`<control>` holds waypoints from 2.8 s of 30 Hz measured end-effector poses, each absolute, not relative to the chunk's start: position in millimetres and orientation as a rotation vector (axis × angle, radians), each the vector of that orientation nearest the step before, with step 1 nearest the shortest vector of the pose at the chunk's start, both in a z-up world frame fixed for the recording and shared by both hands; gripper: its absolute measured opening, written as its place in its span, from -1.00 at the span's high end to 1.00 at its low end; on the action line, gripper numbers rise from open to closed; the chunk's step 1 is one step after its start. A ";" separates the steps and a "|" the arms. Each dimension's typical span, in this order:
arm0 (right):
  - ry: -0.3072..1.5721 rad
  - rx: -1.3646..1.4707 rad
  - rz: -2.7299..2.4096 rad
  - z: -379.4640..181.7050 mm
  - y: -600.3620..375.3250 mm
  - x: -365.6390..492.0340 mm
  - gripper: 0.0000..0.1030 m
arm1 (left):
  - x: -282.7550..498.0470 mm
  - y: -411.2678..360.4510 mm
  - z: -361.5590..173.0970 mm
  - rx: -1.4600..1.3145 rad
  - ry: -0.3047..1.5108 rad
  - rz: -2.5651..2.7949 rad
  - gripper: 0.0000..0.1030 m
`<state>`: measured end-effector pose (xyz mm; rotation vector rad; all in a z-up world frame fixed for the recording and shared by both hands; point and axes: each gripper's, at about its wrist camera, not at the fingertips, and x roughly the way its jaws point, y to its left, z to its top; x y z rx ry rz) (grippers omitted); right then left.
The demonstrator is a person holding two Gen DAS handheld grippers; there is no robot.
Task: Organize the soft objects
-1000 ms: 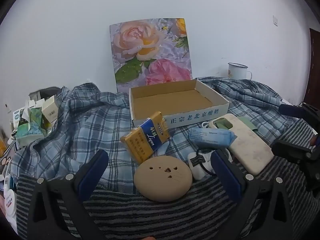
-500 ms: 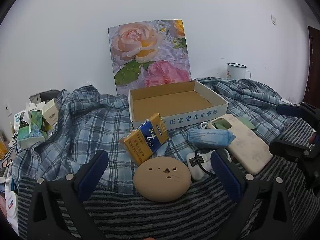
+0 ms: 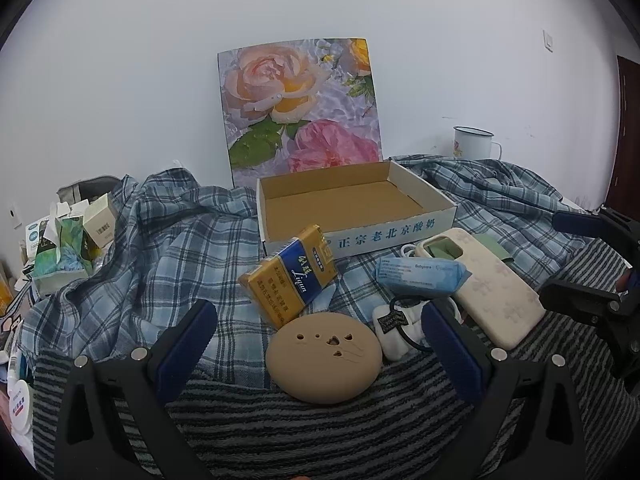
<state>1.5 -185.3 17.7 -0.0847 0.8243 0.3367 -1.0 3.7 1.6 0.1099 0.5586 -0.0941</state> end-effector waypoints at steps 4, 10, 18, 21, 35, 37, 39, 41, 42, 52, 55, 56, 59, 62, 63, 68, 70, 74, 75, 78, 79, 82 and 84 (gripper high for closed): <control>0.828 -0.086 0.338 17.5 -185.6 1.8 -1.00 | -0.7 3.5 1.7 0.112 0.558 -0.093 -1.00; 0.827 -0.085 0.339 17.9 -185.3 1.4 -1.00 | -1.0 3.6 1.3 0.112 0.558 -0.092 -1.00; 0.828 -0.079 0.345 18.3 -185.3 1.0 -1.00 | -1.5 3.6 0.2 0.110 0.560 -0.094 -1.00; 0.826 -0.078 0.346 18.6 -184.5 0.4 -1.00 | -1.2 3.9 -1.3 0.110 0.562 -0.095 -1.00; 0.831 -0.072 0.351 19.0 -184.4 0.8 -1.00 | -0.3 3.5 -6.1 0.118 0.569 -0.097 -1.00; 0.835 -0.069 0.354 18.9 -183.5 1.0 -1.00 | -0.2 3.7 -6.6 0.116 0.569 -0.099 -1.00; 0.833 -0.068 0.354 19.5 -181.7 0.2 -1.00 | 0.4 2.5 -6.1 0.112 0.572 -0.108 -1.00; 0.835 -0.068 0.355 18.7 -182.1 1.6 -1.00 | -1.6 1.5 -7.3 0.112 0.567 -0.117 -1.00; 0.837 -0.068 0.357 18.2 -181.0 1.7 -1.00 | -1.6 0.2 -7.0 0.115 0.568 -0.116 -1.00; 0.826 -0.054 0.362 19.0 -185.5 0.4 -1.00 | -11.9 14.5 10.2 -0.002 0.551 -0.222 -1.00; 0.823 -0.043 0.361 19.9 -187.2 0.3 -1.00 | -13.9 19.2 22.4 0.031 0.572 -0.244 -1.00; 0.822 -0.040 0.361 20.0 -187.3 0.1 -1.00 | -12.6 20.1 24.1 0.040 0.583 -0.254 -1.00; 0.823 -0.039 0.362 19.9 -187.3 0.2 -1.00 | 0.1 22.4 17.7 0.045 0.690 -0.309 -1.00; 0.824 -0.036 0.364 20.1 -188.0 0.3 -1.00 | 13.6 23.7 3.7 0.047 0.797 -0.360 -1.00; 0.825 -0.034 0.364 19.9 -188.4 0.3 -1.00 | 16.6 24.3 -0.8 0.050 0.812 -0.355 -1.00; 0.826 -0.025 0.365 19.6 -189.4 0.8 -1.00 | 39.4 24.0 -20.7 0.110 0.919 -0.346 -1.00; 0.826 -0.021 0.365 19.2 -190.3 1.1 -1.00 | 47.4 26.1 -26.3 0.113 0.947 -0.347 -1.00; 0.829 -0.023 0.365 18.5 -190.1 1.1 -1.00 | 58.8 25.0 -36.3 0.127 0.993 -0.351 -1.00; 0.831 -0.022 0.365 18.3 -189.8 1.0 -1.00 | 60.0 24.3 -37.6 0.134 0.997 -0.351 -0.97; 0.832 -0.019 0.364 18.2 -189.9 0.5 -1.00 | 57.5 19.7 -39.8 0.168 0.993 -0.367 -0.94; 0.833 -0.022 0.364 18.1 -189.8 0.8 -1.00 | 57.0 17.1 -41.3 0.190 0.992 -0.366 -0.92; 0.839 -0.024 0.363 17.1 -188.1 1.3 -1.00 | 59.3 8.6 -44.2 0.234 1.008 -0.364 -0.85; 0.846 -0.025 0.364 16.3 -187.3 2.5 -1.00 | 61.6 8.4 -46.2 0.231 1.016 -0.368 -0.81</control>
